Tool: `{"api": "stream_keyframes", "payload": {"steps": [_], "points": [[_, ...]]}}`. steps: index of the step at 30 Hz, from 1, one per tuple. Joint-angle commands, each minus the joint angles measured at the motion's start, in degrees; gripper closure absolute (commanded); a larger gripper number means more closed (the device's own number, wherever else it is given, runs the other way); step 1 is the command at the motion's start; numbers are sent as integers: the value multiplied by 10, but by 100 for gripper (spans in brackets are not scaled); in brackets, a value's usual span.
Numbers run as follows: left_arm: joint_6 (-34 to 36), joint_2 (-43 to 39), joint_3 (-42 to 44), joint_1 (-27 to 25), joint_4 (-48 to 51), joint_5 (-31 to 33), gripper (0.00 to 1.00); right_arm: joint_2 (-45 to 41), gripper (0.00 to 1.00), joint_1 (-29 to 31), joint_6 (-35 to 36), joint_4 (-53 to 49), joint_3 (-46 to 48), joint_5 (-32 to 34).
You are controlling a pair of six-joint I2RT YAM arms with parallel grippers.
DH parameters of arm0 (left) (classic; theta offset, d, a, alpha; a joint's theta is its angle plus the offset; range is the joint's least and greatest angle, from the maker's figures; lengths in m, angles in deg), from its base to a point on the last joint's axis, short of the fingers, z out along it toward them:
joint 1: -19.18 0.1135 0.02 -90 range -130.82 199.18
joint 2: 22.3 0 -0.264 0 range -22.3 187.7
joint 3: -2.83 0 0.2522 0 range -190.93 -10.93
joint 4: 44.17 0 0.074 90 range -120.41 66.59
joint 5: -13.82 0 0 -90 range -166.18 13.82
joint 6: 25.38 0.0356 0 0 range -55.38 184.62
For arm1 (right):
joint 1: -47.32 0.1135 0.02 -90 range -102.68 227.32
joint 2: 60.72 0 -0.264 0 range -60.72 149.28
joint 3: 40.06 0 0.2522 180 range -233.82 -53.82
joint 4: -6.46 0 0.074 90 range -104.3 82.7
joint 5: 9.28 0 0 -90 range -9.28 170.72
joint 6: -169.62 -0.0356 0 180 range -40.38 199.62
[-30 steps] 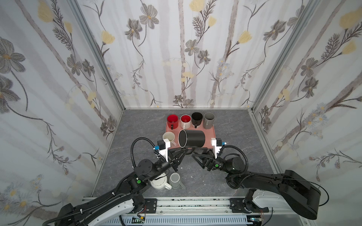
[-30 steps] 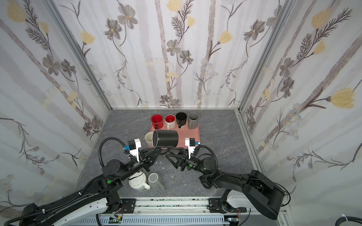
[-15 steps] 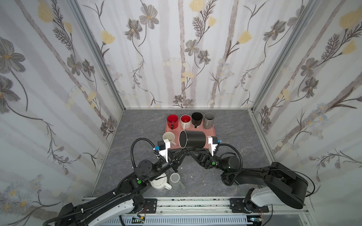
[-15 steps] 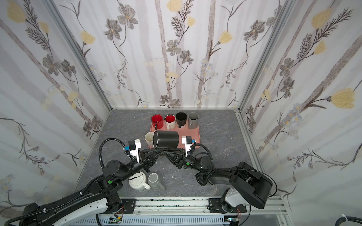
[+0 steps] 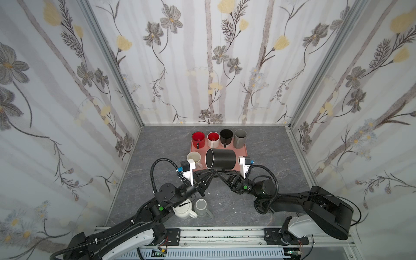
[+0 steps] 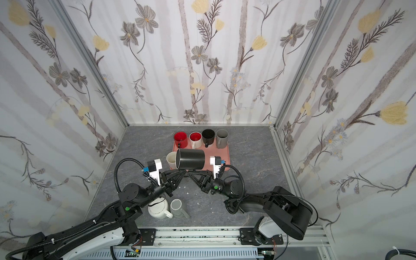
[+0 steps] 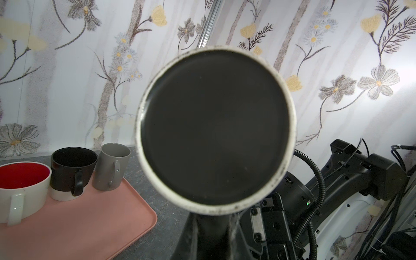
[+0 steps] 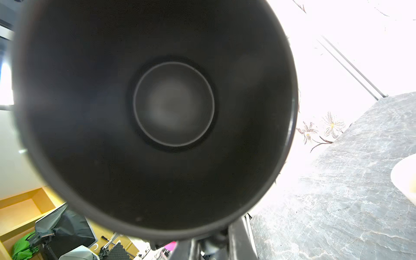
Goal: Turn the mug right side up
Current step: 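Grasp the black mug's rim with the right gripper while the left gripper releases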
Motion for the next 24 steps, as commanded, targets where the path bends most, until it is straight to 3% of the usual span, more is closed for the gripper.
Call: {"api": "stream_keyframes", "payload": {"steps": [1, 8, 12, 13, 20, 24], "points": [[-18, -6, -5, 1, -34, 31, 60, -20, 100, 1, 25, 107, 6, 19], [-22, -15, -3, 1, -26, 43, 24, -70, 100, 0, 55, 21, 13, 52], [-24, -33, 2, 2, -16, 63, 12, -123, 100, -3, 89, -106, 13, 84], [-24, -39, 4, 1, -11, 68, 2, -137, 100, -4, 102, -147, 12, 94], [-21, -86, 3, 2, 42, 107, 0, -238, 100, -5, 195, -482, -30, 179], [-21, -106, 8, 2, 59, 122, 0, -238, 100, -6, 251, -656, -86, 213]]}}
